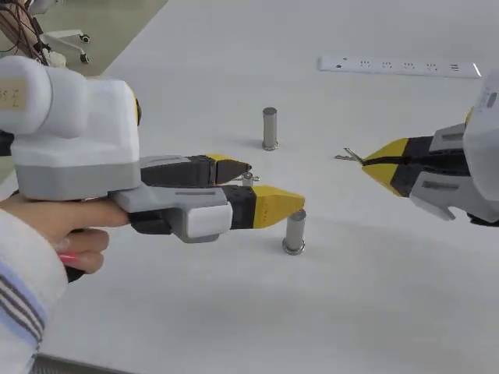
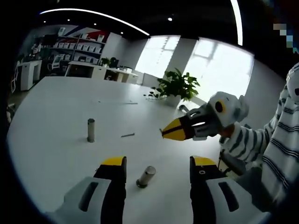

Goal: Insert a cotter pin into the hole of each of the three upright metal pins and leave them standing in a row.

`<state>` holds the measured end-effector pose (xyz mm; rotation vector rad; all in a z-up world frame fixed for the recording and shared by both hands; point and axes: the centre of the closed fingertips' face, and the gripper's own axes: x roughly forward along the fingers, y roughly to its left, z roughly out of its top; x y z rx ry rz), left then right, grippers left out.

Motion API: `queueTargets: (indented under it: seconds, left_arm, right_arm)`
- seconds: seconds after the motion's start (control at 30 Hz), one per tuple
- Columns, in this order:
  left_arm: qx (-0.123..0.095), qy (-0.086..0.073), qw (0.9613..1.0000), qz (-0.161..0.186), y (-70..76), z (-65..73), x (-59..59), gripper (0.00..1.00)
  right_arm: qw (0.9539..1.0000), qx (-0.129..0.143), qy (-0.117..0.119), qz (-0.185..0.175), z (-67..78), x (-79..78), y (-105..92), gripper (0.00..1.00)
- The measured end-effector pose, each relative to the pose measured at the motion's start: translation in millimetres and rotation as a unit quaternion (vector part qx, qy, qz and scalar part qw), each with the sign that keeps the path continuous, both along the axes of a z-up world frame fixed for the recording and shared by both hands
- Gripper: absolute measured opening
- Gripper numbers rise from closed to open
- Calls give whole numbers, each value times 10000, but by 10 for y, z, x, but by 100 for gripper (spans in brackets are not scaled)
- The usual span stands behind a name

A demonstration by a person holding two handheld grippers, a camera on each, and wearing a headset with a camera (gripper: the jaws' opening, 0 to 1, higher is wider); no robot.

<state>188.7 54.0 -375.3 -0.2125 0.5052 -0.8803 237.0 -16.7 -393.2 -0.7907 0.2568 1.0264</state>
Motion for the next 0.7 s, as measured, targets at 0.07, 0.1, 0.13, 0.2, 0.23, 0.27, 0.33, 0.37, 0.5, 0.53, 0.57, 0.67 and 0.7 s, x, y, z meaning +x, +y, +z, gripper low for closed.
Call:
queueTargets:
  seconds: [0.07,0.1,0.13,0.2,0.23,0.27,0.33,0.37,0.5,0.53,0.57,0.67,0.7]
  left_arm:
    - [-20,25,10000,-40,-26,9,12,49]
    - [-24,27,10000,-43,-30,12,16,48]
    - [-45,38,10000,-62,-46,24,27,47]
    - [-91,38,9999,-87,-72,51,49,44]
    - [-113,40,9998,-142,-97,65,49,43]
    - [-109,25,9997,-211,-119,72,41,41]
    - [-107,14,9994,-326,-163,86,30,37]
    - [-114,43,9993,-359,-178,87,26,35]
    - [-135,138,9989,-437,-234,84,31,26]
    - [-129,145,9988,-450,-244,83,32,26]
    - [-120,157,9986,-487,-260,78,29,26]
    - [16,189,9980,-608,-287,39,14,24]
    - [72,203,9978,-635,-300,22,13,24]
  right_arm:
    - [9999,-23,-103,62,28,-41,26,0]
    - [9999,-29,-109,91,33,-59,39,0]
    - [9998,-22,-162,118,54,-94,61,0]
    - [9997,5,-192,157,70,-140,93,0]
    - [9996,-13,-222,196,70,-172,115,0]
    - [9995,3,-226,221,72,-196,133,0]
    - [9994,29,-221,272,73,-245,165,0]
    - [9993,25,-238,299,72,-270,185,0]
    - [9986,41,-320,413,99,-351,248,0]
    - [9985,88,-342,430,108,-371,272,0]
    - [9985,76,-365,400,104,-375,278,0]
    - [9981,-38,-440,423,76,-399,303,0]
    - [9981,-26,-428,442,75,-411,316,0]
